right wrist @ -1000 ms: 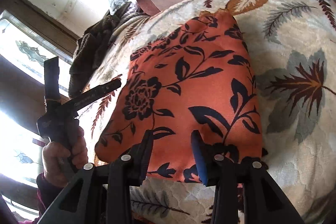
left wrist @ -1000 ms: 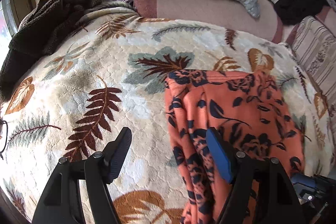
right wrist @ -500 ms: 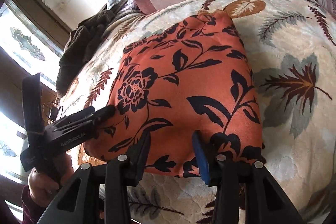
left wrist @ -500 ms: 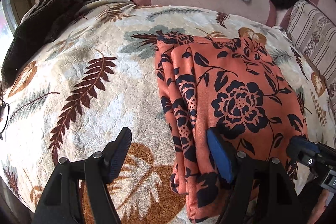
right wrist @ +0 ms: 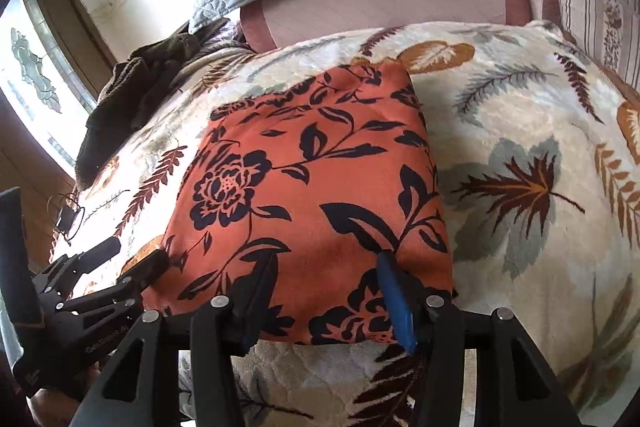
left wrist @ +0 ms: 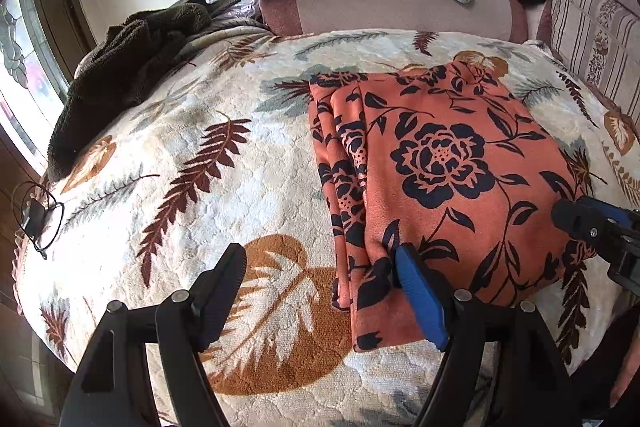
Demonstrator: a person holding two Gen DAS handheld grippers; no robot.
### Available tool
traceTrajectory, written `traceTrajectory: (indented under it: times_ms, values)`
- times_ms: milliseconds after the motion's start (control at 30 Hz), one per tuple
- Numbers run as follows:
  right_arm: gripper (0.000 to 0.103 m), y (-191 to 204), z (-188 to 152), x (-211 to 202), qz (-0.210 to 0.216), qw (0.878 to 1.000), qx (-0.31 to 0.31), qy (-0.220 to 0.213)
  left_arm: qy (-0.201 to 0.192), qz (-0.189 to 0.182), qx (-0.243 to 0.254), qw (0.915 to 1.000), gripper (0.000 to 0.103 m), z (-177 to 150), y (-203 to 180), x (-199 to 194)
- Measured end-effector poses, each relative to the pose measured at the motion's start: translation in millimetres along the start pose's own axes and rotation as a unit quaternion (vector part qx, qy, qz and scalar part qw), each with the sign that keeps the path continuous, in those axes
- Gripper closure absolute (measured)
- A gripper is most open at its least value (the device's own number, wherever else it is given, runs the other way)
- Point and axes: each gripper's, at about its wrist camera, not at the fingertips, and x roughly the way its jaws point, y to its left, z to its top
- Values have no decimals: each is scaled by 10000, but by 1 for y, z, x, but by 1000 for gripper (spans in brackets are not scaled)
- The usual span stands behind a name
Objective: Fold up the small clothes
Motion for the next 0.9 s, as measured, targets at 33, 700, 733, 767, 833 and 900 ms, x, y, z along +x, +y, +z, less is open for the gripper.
traceTrajectory:
  times_ms: [33, 700, 733, 767, 833, 900]
  values:
    - [48, 2, -2, -5, -51, 9999, -33, -151, -82, 54, 19, 9999, 25, -1, -1, -7]
    - [48, 24, -37, -149, -393, 9818, -712, -1719, -1372, 386, -132, 9897, 18, 11, -3, -160]
    - [48, 24, -38, -155, -409, 9808, -721, -1765, -1372, 410, -145, 9896, 18, 11, -4, -164]
    - [47, 26, -40, -161, -424, 9798, -730, -1814, -1375, 426, -165, 9894, 18, 10, -3, -168]
    - [47, 28, -40, -172, -430, 9778, -749, -1908, -1389, 463, -211, 9890, 17, 9, -3, -174]
    - [46, 30, -41, -184, -419, 9758, -756, -2010, -1411, 532, -240, 9883, 17, 8, -3, -182]
